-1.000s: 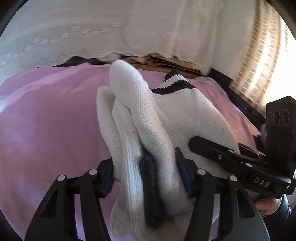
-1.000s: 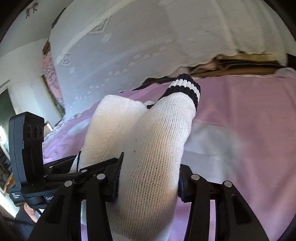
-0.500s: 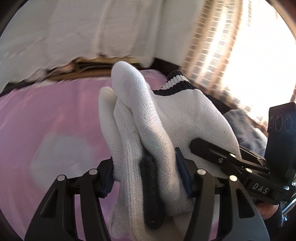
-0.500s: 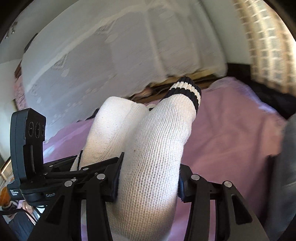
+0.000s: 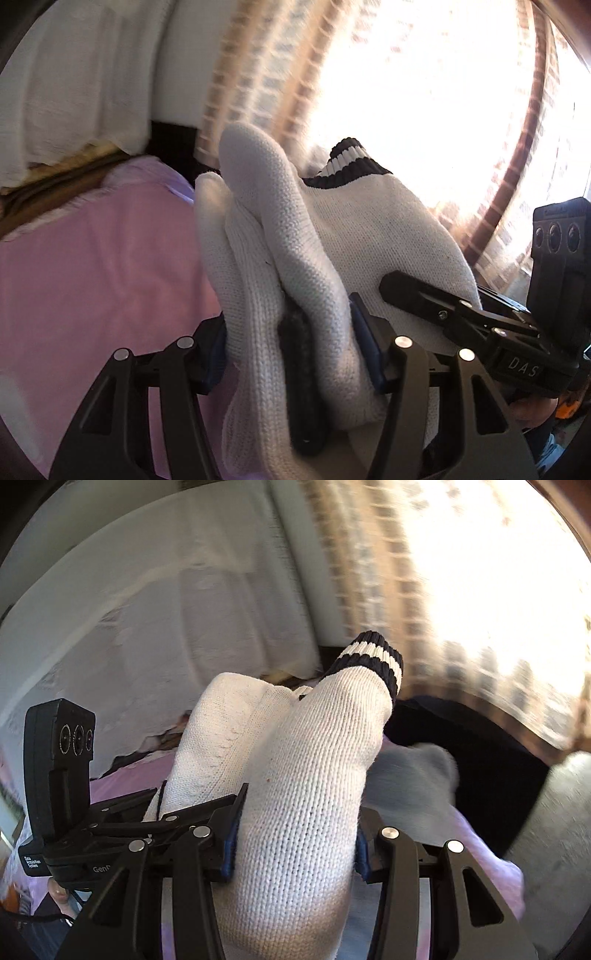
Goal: Fold small clothes
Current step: 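Lower the sweater onto the folded clothes stack and open both grippers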
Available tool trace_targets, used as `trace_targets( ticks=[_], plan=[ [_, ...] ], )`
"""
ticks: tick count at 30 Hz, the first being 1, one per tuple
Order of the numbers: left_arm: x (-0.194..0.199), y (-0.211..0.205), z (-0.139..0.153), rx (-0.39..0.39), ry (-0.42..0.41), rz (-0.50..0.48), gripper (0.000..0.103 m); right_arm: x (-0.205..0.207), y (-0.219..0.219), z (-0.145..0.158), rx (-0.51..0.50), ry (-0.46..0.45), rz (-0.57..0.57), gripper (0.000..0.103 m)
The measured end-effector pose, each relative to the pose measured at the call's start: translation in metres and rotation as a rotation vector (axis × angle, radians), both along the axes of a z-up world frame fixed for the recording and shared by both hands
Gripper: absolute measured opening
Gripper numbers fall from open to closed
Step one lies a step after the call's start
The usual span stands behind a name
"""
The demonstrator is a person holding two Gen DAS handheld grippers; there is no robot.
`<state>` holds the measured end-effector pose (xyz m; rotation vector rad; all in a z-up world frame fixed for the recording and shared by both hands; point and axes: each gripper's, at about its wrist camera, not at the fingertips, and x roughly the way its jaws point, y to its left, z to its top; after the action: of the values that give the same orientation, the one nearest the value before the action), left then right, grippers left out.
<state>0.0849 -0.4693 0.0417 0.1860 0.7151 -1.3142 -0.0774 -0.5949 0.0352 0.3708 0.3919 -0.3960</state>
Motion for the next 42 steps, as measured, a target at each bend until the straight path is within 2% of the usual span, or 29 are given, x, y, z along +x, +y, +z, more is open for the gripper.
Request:
trace_targets(
  ticks=[4,7,10,13,15,20,21,25,27,31,34,42],
  plan=[
    [-0.009,-0.034,-0.035,0.081,0.053,-0.019,0.061,-0.014,-0.041,-0.036,0.11,0.034,-0.047,0.049],
    [-0.008,-0.034,-0.048,0.088,0.037,0.017,0.077,-0.016,-0.061,-0.056,0.167,0.005,-0.033,0.053],
    [0.0,-0.033,-0.053,0.096,0.049,0.046,0.089,-0.012,-0.063,-0.061,0.155,-0.008,-0.021,0.055],
    [0.007,-0.028,-0.057,0.095,0.079,0.058,0.091,-0.009,-0.065,-0.063,0.159,-0.009,-0.018,0.058],
    [0.009,-0.024,-0.05,0.084,0.081,0.075,0.091,-0.009,-0.063,-0.06,0.178,-0.007,-0.017,0.064],
    [0.002,0.0,-0.018,0.008,-0.035,0.121,0.091,-0.02,-0.049,-0.037,0.075,0.027,-0.076,0.065],
    [0.003,0.004,-0.015,0.005,-0.046,0.129,0.091,-0.022,-0.048,-0.033,0.062,0.024,-0.087,0.065],
    [0.008,0.014,-0.014,0.015,-0.095,0.182,0.091,-0.032,-0.025,-0.01,-0.119,0.008,-0.162,0.065],
    [0.014,0.014,-0.021,0.039,-0.085,0.197,0.091,-0.031,-0.02,-0.008,-0.159,0.04,-0.179,0.058],
    [0.02,0.01,-0.037,0.069,-0.038,0.186,0.092,-0.021,-0.029,-0.02,-0.144,0.104,-0.179,0.058],
    [0.022,0.014,-0.038,0.059,-0.02,0.188,0.092,-0.025,-0.036,-0.021,-0.113,0.103,-0.189,0.058],
    [0.025,0.04,-0.024,0.025,-0.049,0.225,0.092,-0.02,-0.012,0.011,-0.207,0.079,-0.174,0.059]
  ],
)
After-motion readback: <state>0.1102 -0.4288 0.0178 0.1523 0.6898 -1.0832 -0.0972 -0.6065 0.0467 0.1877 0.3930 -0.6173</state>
